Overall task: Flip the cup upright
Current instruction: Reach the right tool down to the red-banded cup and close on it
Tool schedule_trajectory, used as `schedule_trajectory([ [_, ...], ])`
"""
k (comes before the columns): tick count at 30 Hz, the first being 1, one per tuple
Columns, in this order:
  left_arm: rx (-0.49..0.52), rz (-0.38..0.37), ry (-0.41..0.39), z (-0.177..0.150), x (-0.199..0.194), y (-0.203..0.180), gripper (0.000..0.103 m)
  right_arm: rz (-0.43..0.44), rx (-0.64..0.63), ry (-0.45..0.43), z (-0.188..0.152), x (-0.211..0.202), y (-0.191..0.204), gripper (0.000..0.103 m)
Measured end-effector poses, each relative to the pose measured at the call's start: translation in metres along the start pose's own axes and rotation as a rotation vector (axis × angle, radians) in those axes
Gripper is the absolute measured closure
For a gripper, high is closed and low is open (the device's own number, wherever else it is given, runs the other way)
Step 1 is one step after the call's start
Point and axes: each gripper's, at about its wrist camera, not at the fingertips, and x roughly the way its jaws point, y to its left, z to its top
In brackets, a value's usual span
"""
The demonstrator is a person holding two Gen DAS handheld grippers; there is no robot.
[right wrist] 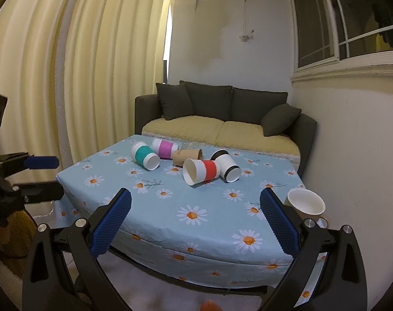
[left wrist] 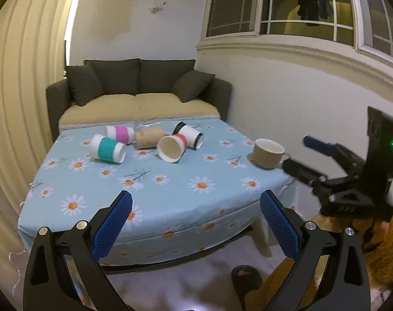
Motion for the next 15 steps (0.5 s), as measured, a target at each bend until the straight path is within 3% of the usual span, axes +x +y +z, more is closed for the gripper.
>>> schedule_trajectory([
  [7,-0.001,-0.077,-0.006,0.038,0.009,0.01,0.007,0.137,-0.105,0.07,0.032,0.027,-0.006,0.005],
  [15,-0.01,-0.114,0.014,0.072,0.048,0.03,0.007,0.32,-0.463,0.286,0.058,0.103,-0.012,0.005],
])
